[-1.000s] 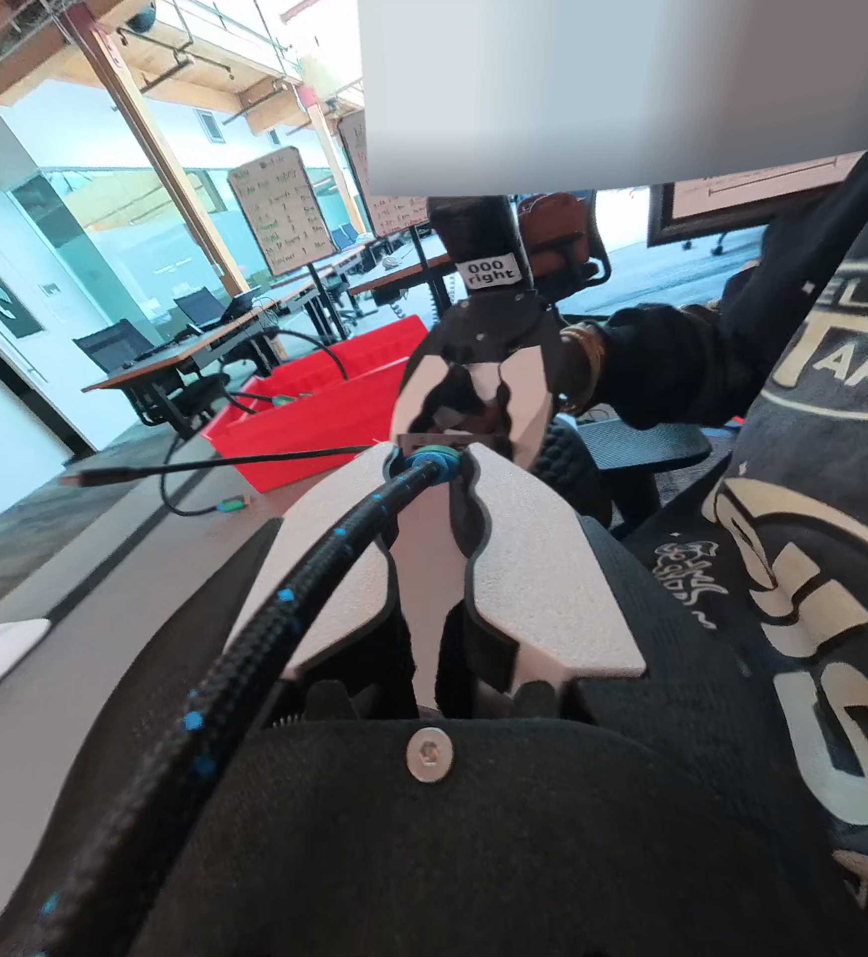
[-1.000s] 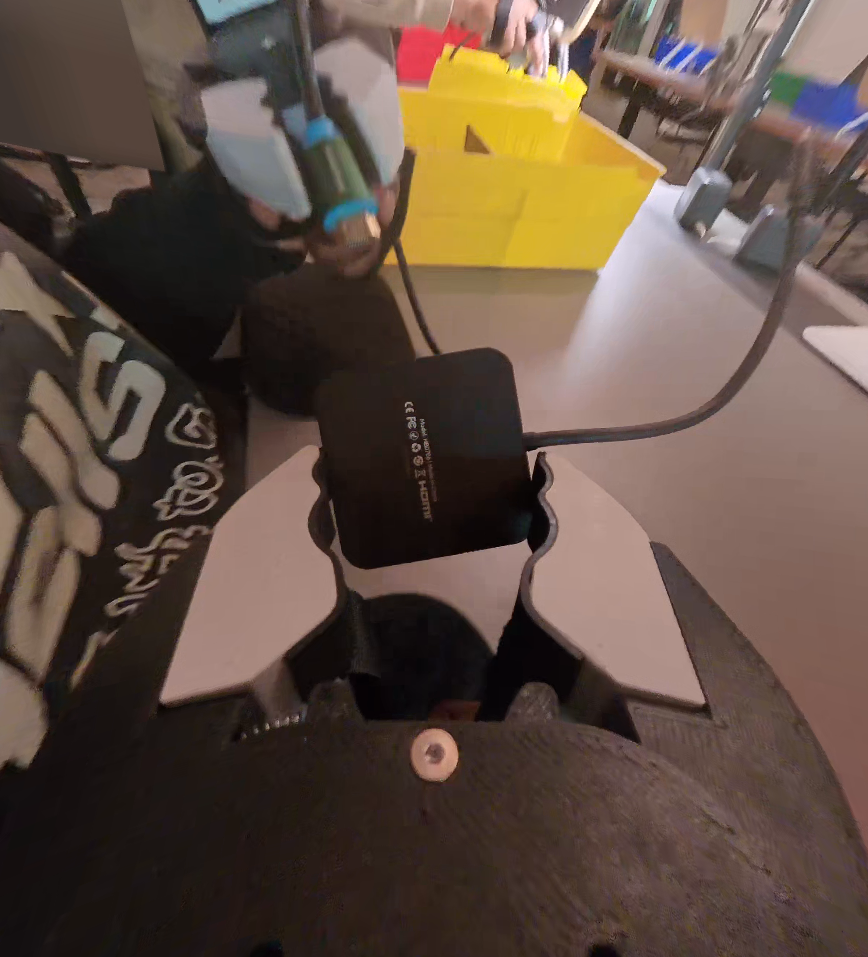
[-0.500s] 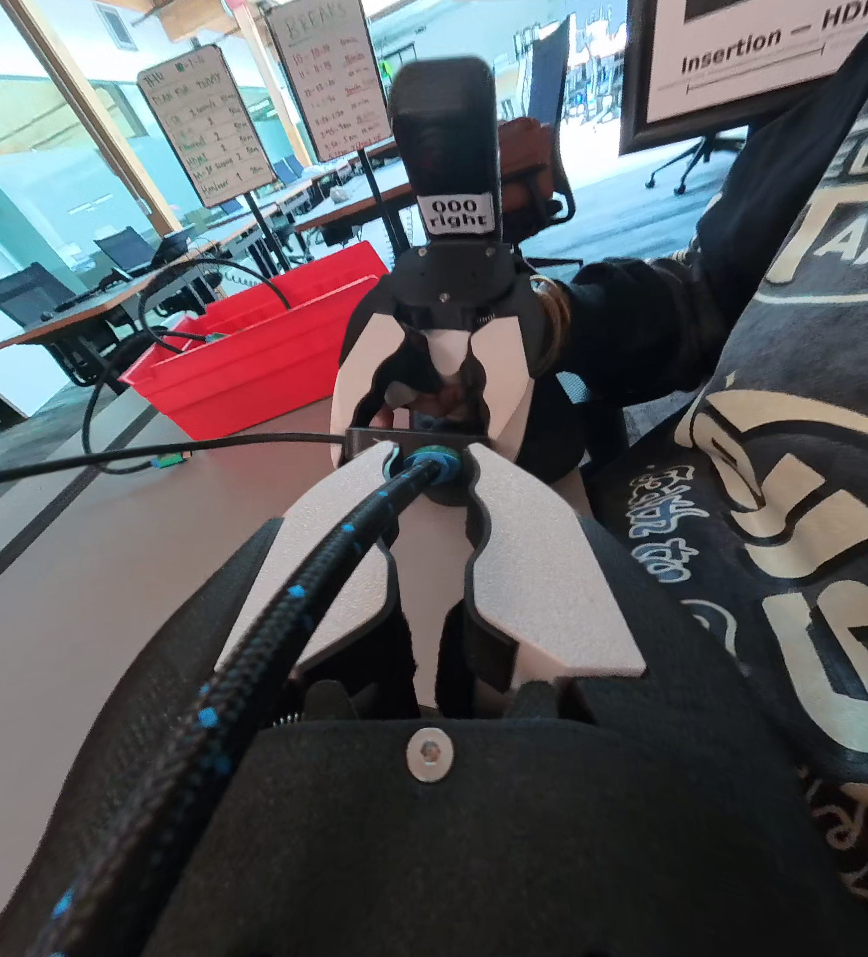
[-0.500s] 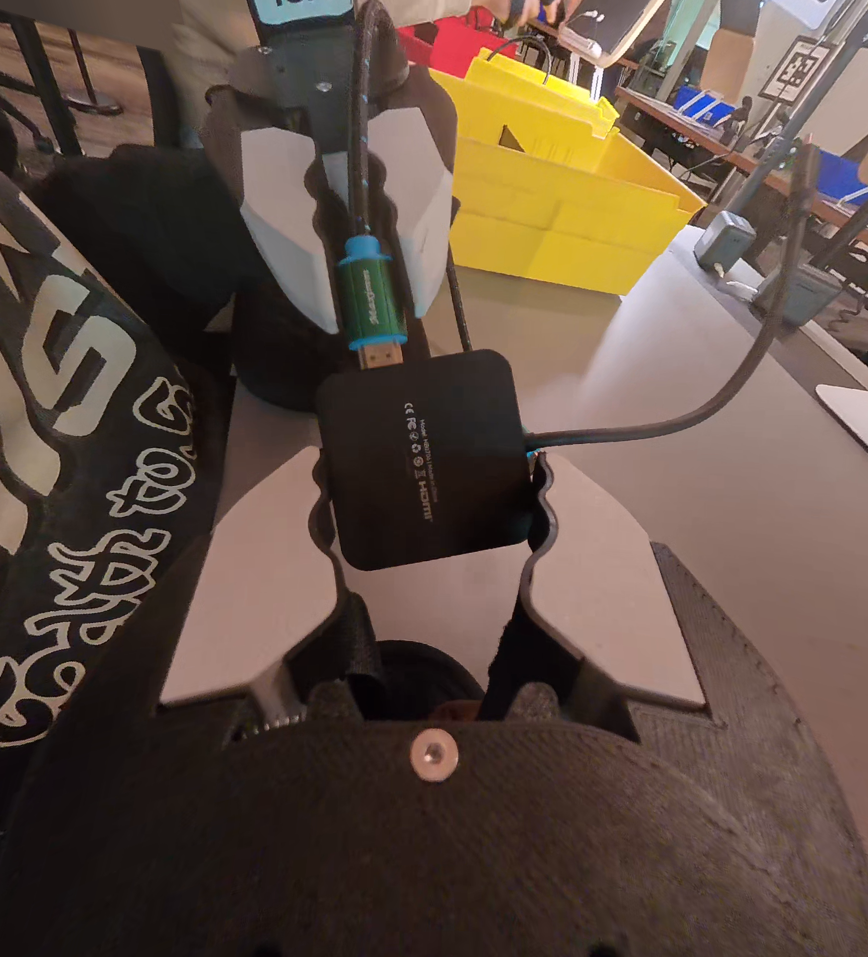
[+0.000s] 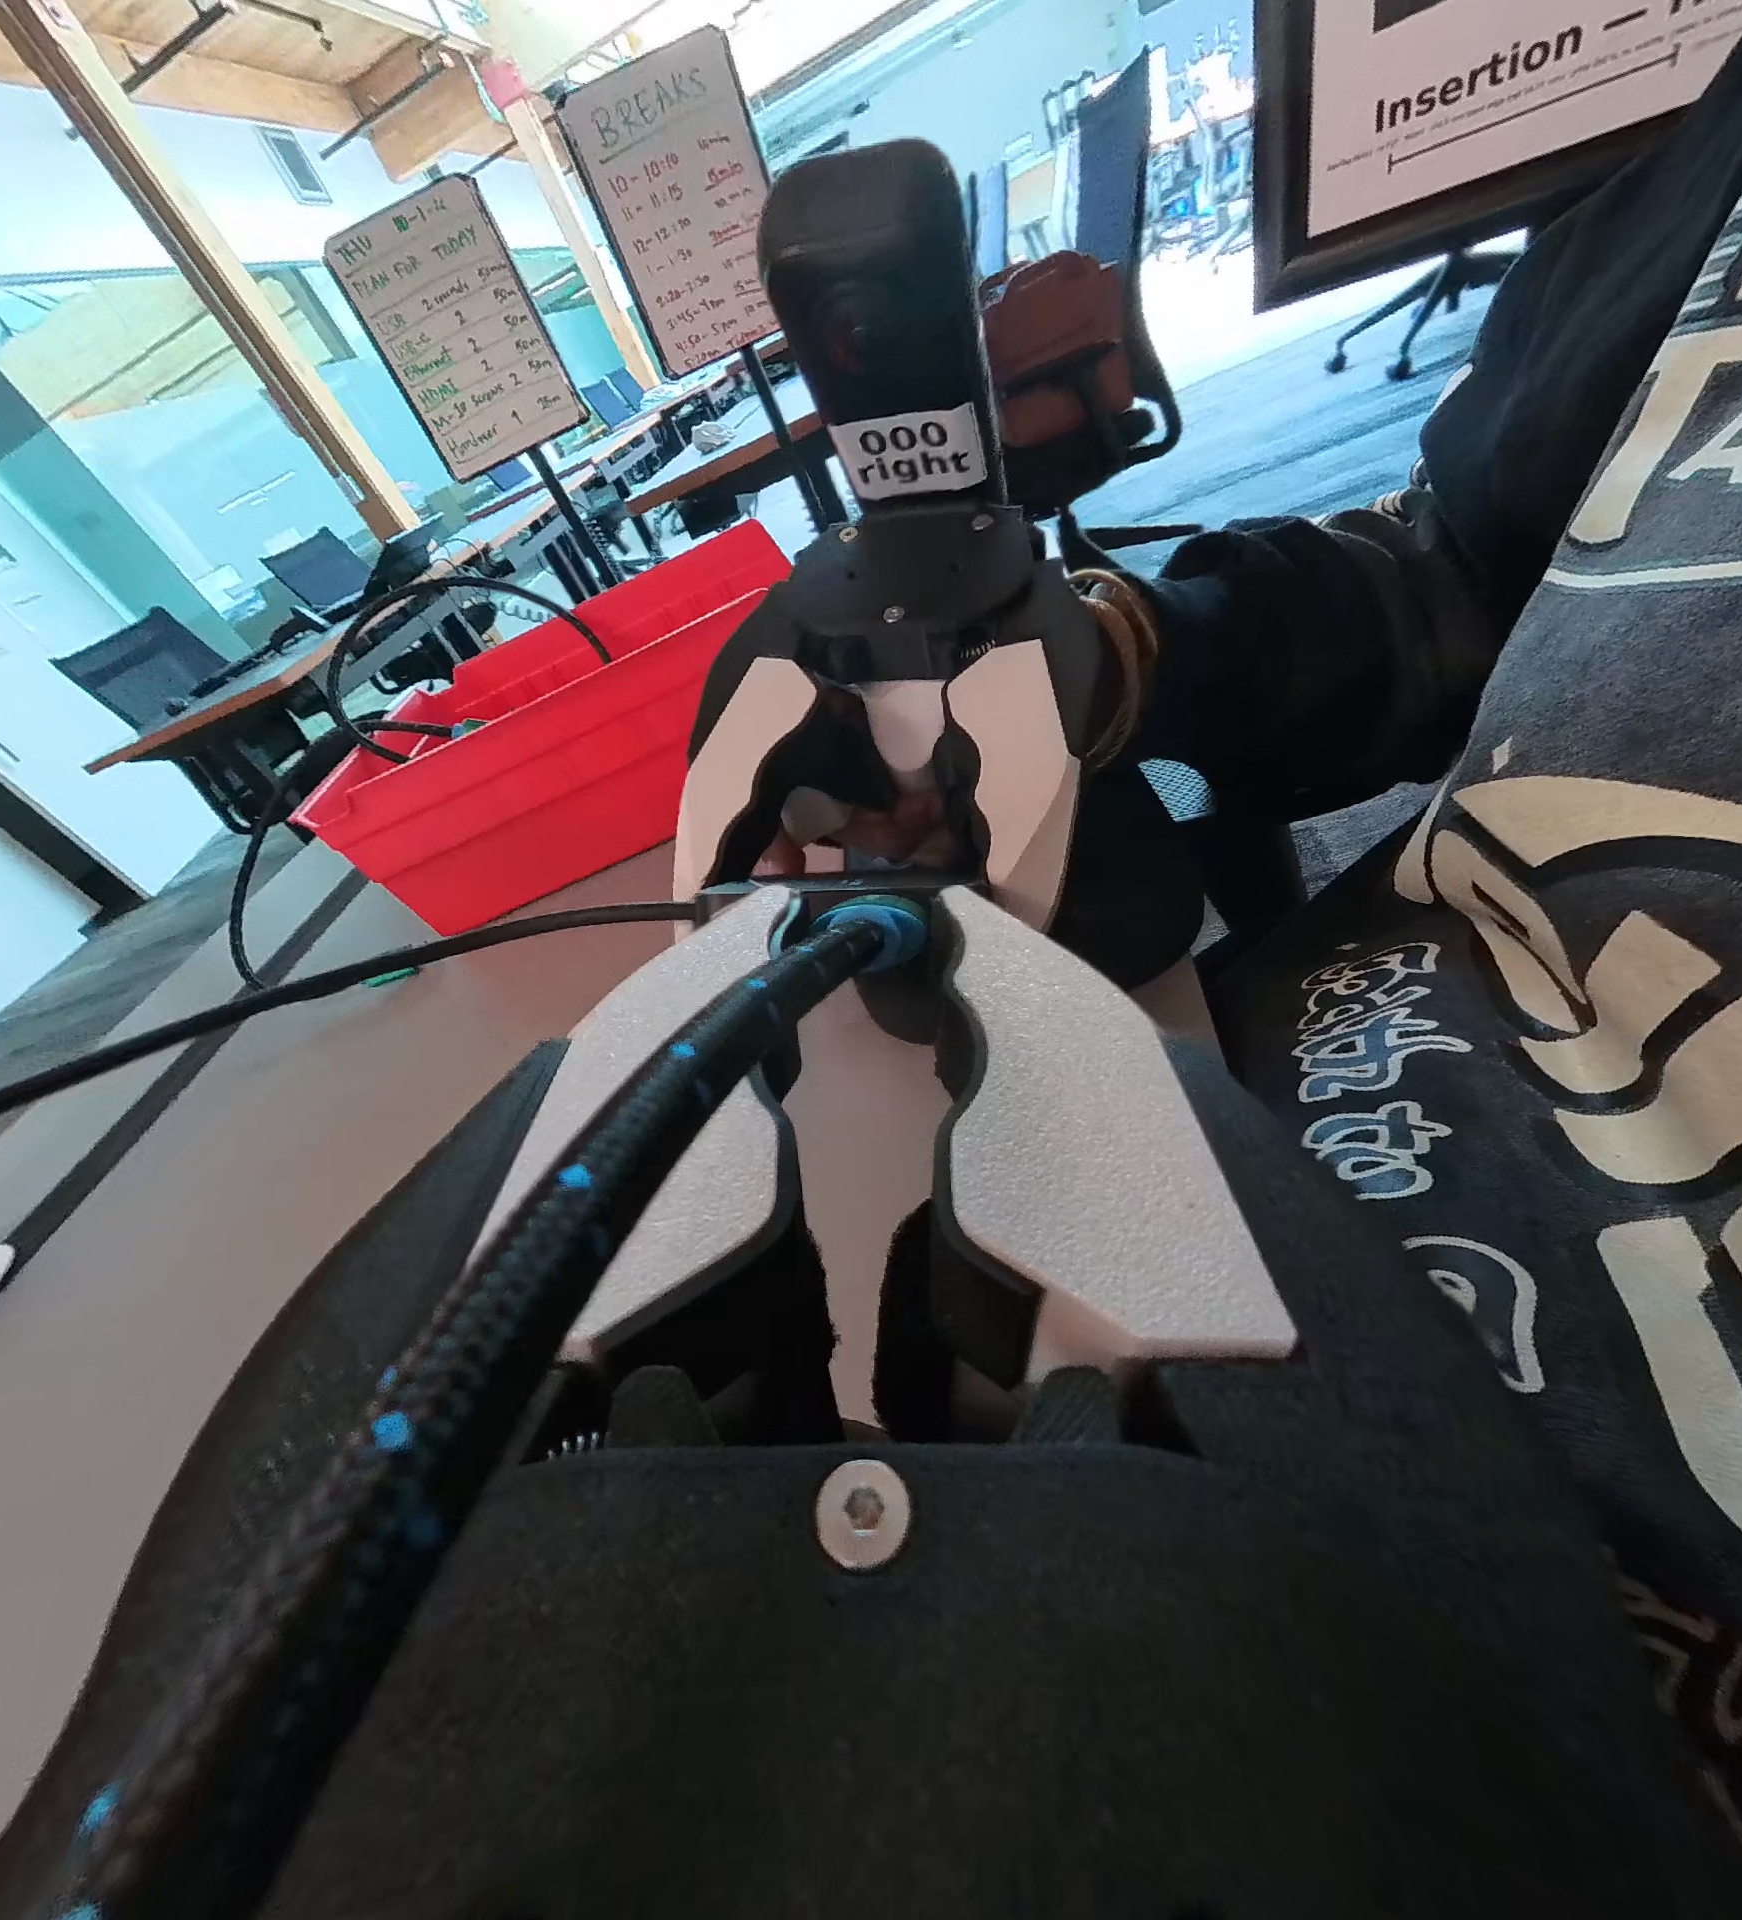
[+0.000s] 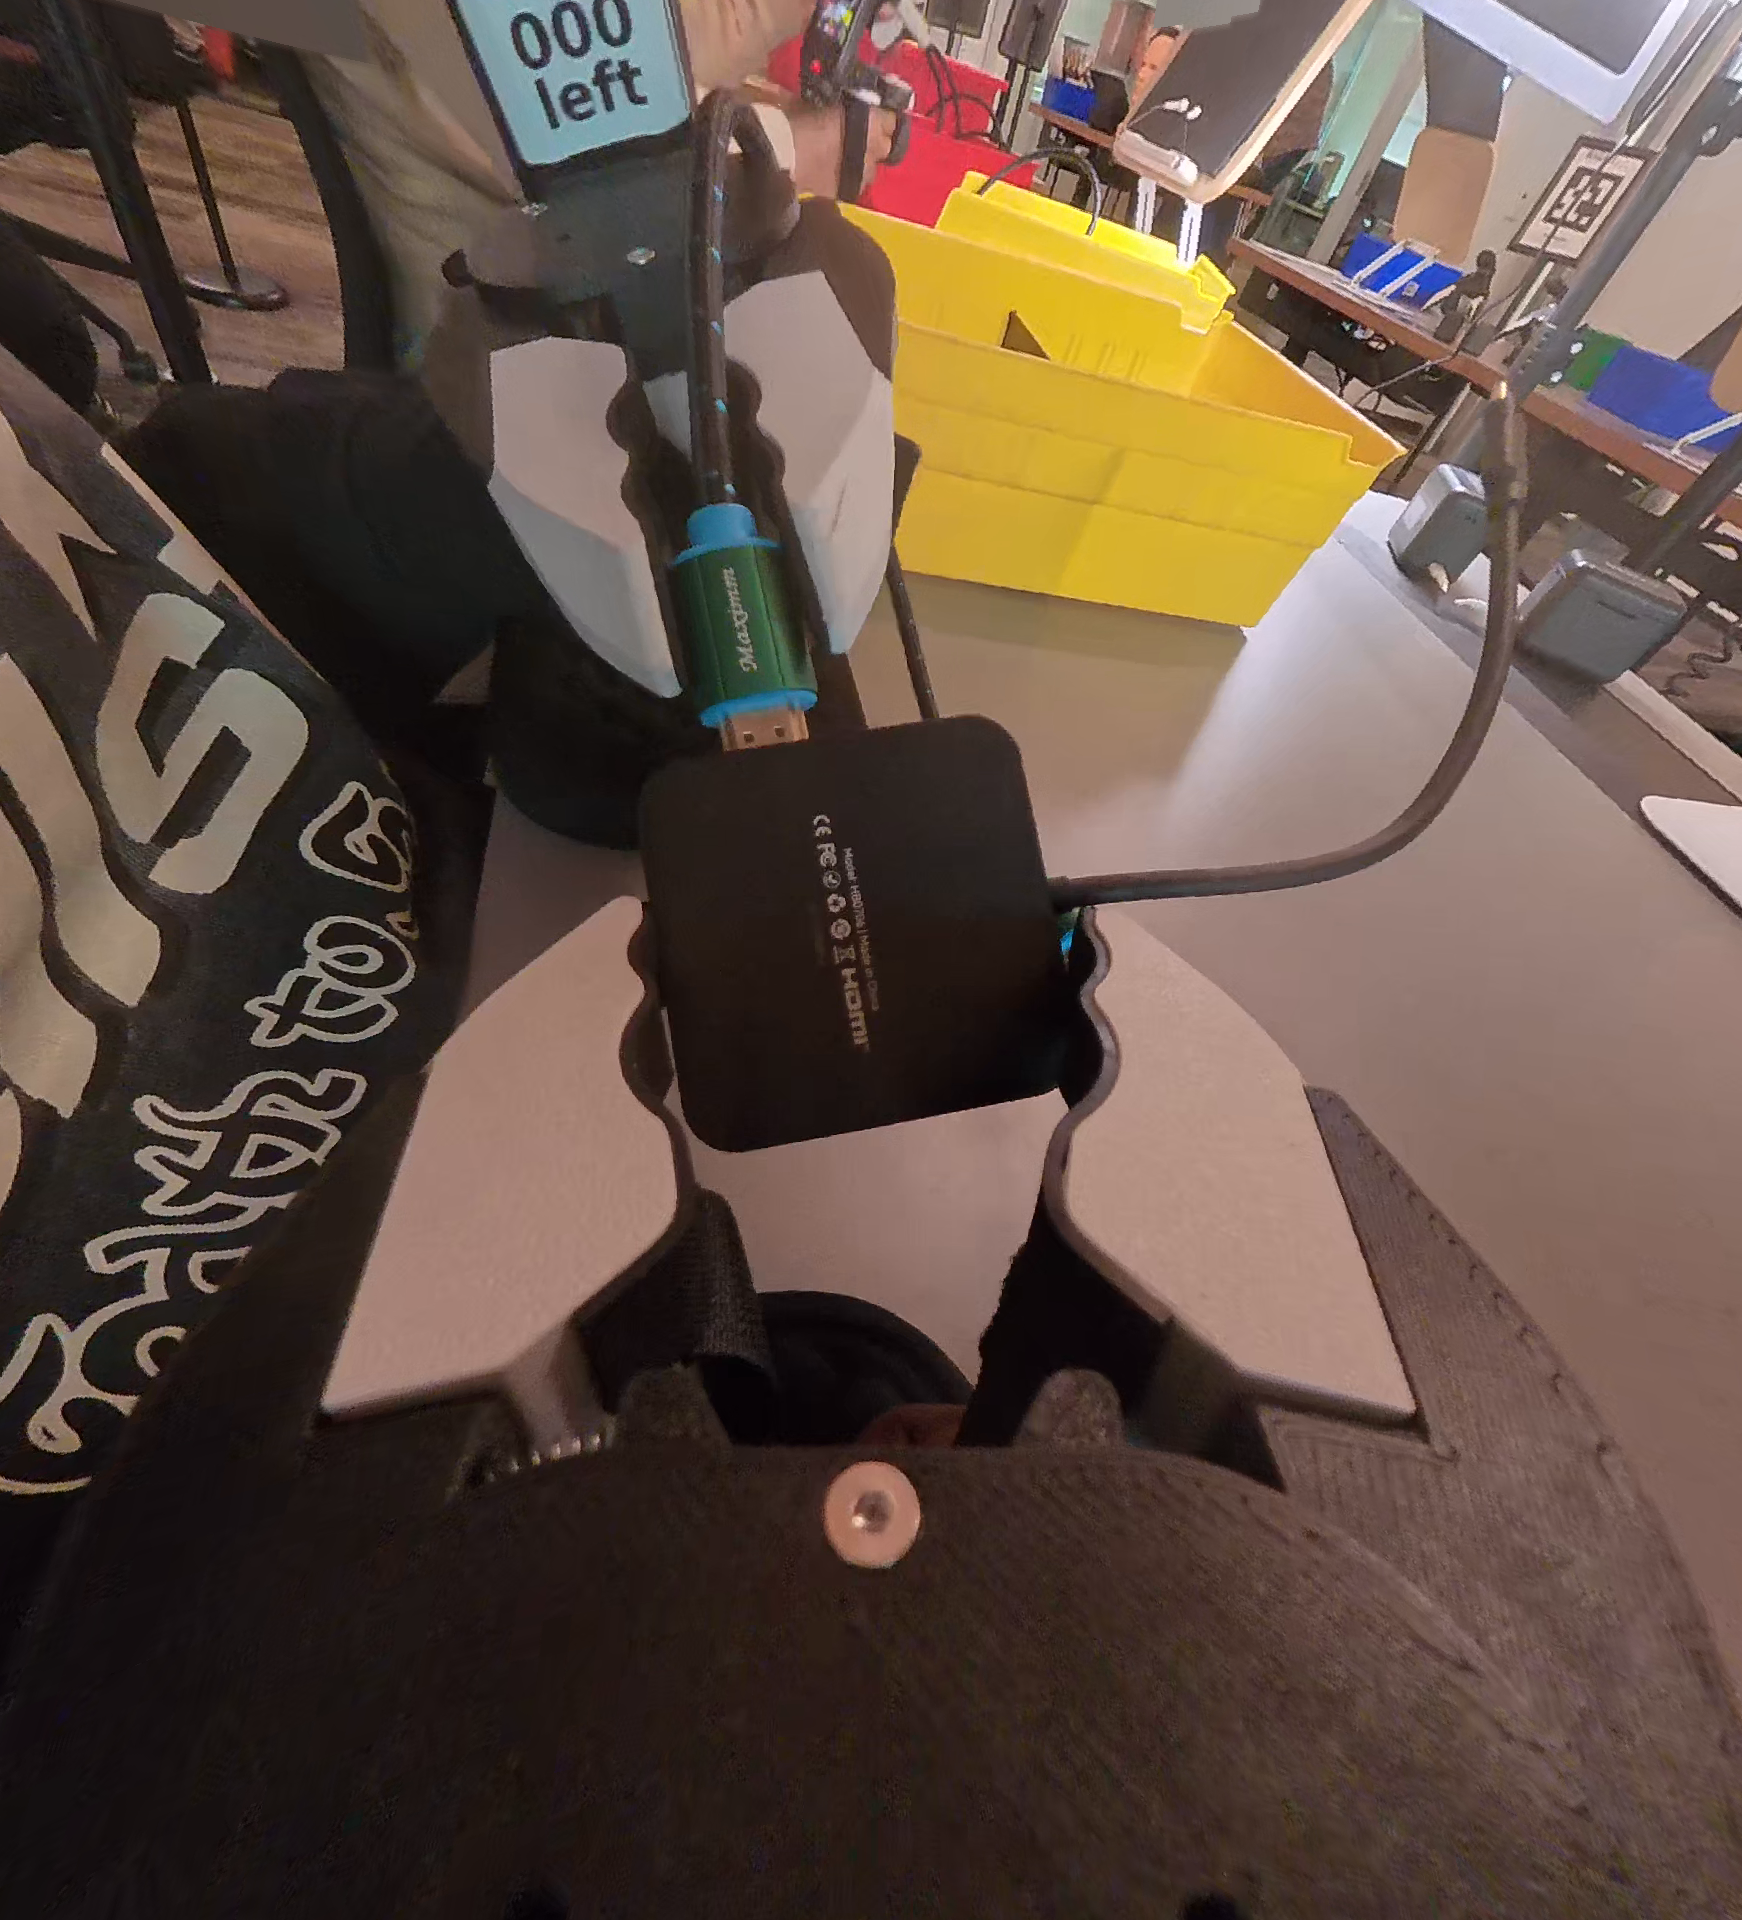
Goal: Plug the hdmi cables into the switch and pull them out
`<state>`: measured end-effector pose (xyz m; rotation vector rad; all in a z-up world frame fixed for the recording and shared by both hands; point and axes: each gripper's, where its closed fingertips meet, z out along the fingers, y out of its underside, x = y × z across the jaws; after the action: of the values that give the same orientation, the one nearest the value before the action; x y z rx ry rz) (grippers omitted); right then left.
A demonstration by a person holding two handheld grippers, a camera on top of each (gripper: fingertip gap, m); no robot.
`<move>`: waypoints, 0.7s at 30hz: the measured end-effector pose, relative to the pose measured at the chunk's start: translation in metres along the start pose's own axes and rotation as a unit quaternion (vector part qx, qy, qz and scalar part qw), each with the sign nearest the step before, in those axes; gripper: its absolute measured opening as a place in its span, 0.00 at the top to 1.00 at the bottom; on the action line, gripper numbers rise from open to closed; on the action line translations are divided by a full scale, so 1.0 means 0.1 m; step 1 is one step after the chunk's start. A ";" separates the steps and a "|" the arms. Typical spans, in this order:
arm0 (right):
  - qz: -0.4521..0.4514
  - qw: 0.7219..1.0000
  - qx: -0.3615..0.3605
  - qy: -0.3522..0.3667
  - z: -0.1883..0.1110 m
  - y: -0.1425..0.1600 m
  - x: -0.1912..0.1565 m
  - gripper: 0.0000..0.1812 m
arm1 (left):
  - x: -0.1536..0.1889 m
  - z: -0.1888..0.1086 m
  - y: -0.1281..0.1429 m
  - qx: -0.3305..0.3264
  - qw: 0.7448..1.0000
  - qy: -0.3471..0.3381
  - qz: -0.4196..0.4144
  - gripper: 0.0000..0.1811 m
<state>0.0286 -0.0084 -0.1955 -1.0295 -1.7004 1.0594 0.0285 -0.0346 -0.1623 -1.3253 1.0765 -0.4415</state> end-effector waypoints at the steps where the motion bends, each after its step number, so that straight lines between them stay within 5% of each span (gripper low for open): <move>1: 0.002 1.000 0.004 0.001 -0.01 -0.01 0.01 0.58 | -0.01 0.00 -0.01 0.002 1.000 -0.002 0.000 0.88; 21: 0.016 0.998 0.055 -0.003 -0.08 -0.15 0.02 0.58 | -0.01 0.11 -0.09 0.052 0.997 -0.019 -0.047 0.88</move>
<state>0.0324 -0.0089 -0.1792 -0.9871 -1.6168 1.1642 0.0397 -0.0302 -0.1545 -1.2909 0.9502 -0.5338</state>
